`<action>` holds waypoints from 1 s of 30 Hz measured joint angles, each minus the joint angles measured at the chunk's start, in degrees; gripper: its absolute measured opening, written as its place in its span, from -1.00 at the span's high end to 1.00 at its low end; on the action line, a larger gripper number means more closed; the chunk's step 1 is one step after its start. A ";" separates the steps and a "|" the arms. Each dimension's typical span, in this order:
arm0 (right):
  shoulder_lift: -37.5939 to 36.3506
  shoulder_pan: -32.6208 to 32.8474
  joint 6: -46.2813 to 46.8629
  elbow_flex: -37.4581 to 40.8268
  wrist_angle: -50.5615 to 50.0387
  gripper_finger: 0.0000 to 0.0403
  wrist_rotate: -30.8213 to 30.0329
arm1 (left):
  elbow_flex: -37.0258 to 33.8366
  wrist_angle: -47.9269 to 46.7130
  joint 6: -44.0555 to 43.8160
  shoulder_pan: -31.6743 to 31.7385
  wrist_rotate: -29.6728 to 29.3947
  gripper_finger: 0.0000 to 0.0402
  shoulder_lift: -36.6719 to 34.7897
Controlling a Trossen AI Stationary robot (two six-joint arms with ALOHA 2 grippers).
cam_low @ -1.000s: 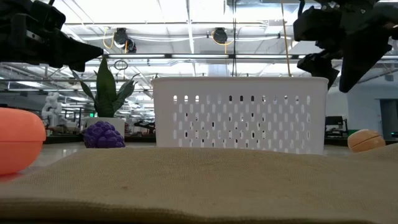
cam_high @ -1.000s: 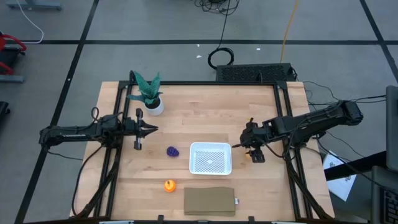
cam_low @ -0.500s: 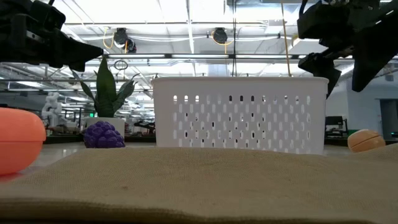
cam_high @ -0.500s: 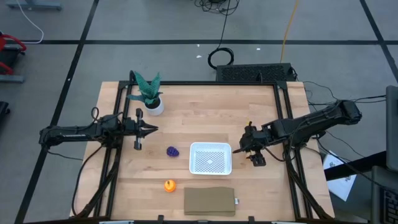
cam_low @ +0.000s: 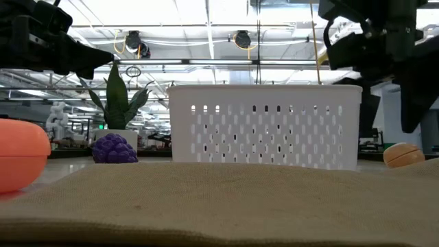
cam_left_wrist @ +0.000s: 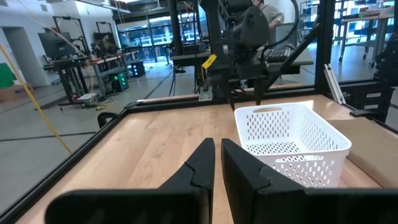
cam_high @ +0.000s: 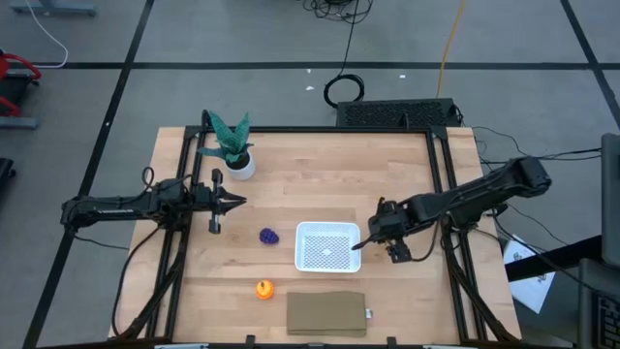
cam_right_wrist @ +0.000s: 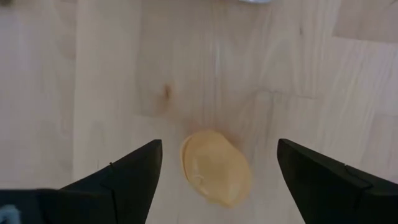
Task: Pick and placing Produce into tupperware
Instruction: Put the potato into the white basket
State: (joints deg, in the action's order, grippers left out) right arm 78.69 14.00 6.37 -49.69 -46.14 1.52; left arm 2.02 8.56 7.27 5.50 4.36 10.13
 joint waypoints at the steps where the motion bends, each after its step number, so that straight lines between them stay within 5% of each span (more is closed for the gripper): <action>1: 0.22 0.00 0.00 0.00 -0.27 -0.54 0.00 | 0.00 0.00 0.00 0.00 0.02 0.85 0.00; 30: 0.36 0.02 -4.40 13.95 14.07 -0.54 -0.02 | 0.00 -0.25 0.01 0.00 0.01 0.85 -0.02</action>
State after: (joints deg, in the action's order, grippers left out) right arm 79.05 14.02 1.97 -35.74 -32.07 1.50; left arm 2.02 8.31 7.27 5.50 4.37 10.11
